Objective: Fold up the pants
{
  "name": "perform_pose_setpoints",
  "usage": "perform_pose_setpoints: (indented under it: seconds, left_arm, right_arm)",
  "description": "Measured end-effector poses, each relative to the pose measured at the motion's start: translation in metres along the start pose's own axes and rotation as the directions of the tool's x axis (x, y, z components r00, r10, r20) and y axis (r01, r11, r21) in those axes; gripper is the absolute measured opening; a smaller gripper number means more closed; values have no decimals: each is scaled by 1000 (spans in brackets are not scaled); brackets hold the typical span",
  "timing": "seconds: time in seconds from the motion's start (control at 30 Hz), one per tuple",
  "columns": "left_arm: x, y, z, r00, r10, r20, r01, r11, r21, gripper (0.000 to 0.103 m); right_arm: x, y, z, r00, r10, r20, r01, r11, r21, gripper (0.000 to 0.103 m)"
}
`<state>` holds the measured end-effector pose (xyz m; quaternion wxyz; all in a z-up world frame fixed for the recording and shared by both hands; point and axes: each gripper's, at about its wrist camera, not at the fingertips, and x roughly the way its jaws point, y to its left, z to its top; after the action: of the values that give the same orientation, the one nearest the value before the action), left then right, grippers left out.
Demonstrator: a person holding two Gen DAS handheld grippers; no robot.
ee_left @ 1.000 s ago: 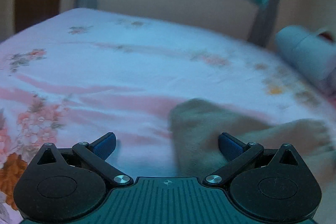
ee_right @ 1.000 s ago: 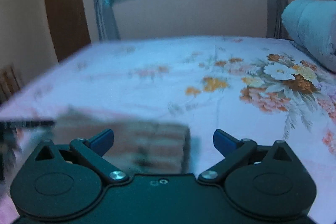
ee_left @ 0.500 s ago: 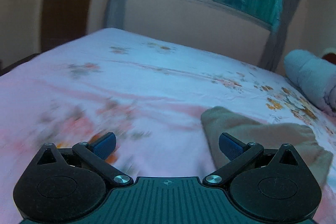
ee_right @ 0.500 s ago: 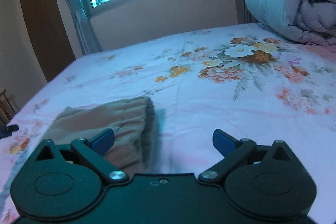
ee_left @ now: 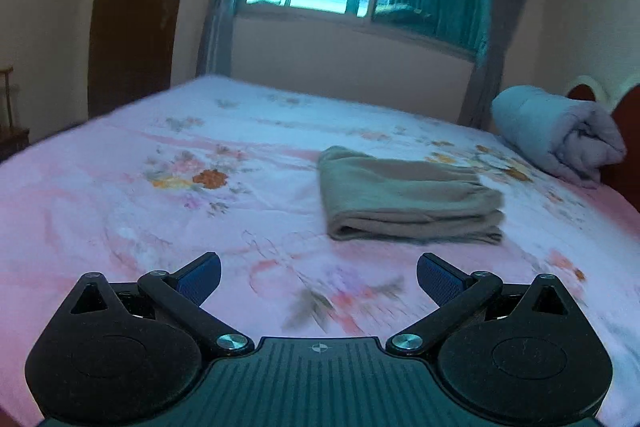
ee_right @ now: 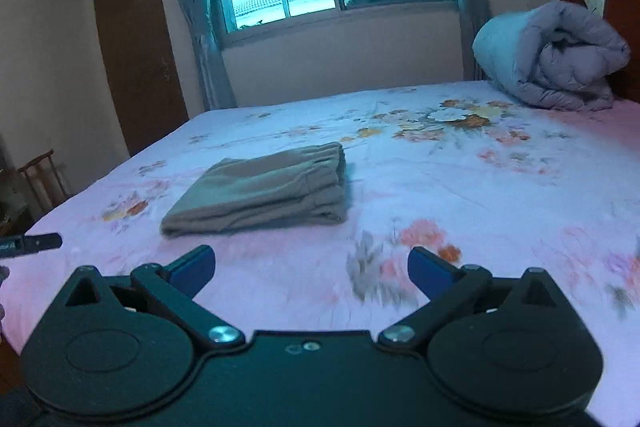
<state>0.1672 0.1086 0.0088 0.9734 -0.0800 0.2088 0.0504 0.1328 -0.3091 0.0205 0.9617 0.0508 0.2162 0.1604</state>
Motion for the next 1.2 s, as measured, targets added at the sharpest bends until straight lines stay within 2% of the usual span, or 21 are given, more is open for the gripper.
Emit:
perform_pose_setpoints:
  seconds: [0.17,0.27,0.37,0.47,0.57,0.7,0.8,0.9,1.2]
  left_arm:
    - [-54,-20,-28,998,18,58,-20,999,29,103]
    - [-78,-31,-45,998,13,55,-15,999,49,103]
    - [-100,-40,-59,999,8,49,-12,998,65,103]
    - [-119,-48,-67,997,22,79,-28,997,73,103]
    - [-135,-53,-72,996,-4,94,-2,998,68,103]
    - [-139,-60,-77,996,-29,88,23,997,72,103]
    - [-136,-63,-79,995,-58,79,52,995,84,103]
    - [-132,-67,-81,996,-63,64,56,994,94,103]
    - [-135,-75,-82,992,-93,88,82,989,121,103]
  right_arm:
    - [-52,20,-34,998,-40,53,42,999,-32,97]
    - [-74,35,-51,995,-44,93,50,997,-64,97]
    - [-85,47,-57,991,-58,121,67,995,-68,97]
    - [-89,57,-56,992,-17,127,24,998,-59,97]
    - [-89,71,-65,994,-8,114,19,994,-103,97]
    - [-88,84,-67,992,-20,126,40,987,-155,97]
    - [-78,83,-66,995,-36,90,48,990,-135,97]
    - [-77,84,-69,996,-34,85,44,991,-123,97]
    - [-77,87,-72,995,-37,88,48,990,-132,97]
